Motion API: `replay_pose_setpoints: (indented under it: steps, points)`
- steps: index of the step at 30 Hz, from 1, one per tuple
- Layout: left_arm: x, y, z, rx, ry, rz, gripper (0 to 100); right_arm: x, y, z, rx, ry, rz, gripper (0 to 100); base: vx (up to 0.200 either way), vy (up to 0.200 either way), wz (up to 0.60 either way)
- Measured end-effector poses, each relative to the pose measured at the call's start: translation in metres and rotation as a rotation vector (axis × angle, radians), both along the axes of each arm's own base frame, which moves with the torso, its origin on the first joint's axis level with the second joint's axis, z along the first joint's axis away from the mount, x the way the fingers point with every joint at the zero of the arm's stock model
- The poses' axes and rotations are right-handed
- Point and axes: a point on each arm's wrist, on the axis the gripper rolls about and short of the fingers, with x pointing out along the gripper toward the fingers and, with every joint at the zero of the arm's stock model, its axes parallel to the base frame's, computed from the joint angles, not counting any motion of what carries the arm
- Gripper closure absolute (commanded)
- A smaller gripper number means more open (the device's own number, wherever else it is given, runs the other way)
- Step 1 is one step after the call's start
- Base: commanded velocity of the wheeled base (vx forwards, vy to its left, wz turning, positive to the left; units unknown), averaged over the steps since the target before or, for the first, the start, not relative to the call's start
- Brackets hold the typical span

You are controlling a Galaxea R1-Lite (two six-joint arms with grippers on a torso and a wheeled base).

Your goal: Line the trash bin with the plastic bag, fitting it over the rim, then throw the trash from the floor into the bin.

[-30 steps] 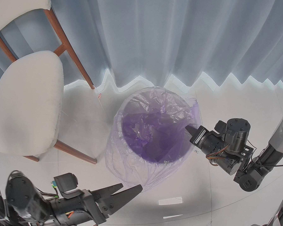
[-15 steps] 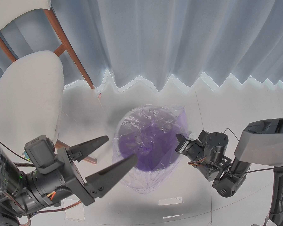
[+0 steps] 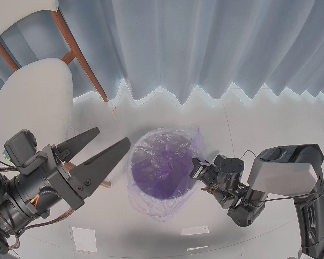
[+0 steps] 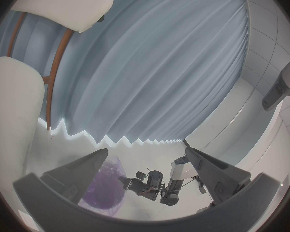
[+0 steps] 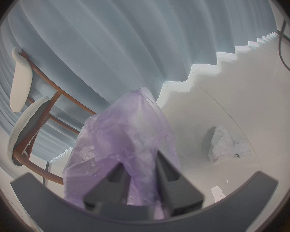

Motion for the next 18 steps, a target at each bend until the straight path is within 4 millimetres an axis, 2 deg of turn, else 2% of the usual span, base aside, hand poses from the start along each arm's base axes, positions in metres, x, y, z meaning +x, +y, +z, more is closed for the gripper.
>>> replay_pose_setpoints:
  steps: [10, 18]
  points:
    - [-0.001, 0.0, 0.006, -0.021, -0.015, -0.006, 0, -0.004, -0.002, -0.005, 0.029, 0.03, -0.004, 0, 0.0, 0.0, 0.0]
    - [0.002, -0.004, 0.015, -0.062, -0.013, -0.031, 0, -0.025, -0.016, 0.005, 0.027, 0.066, 0.046, 0, 0.0, 0.0, 0.0]
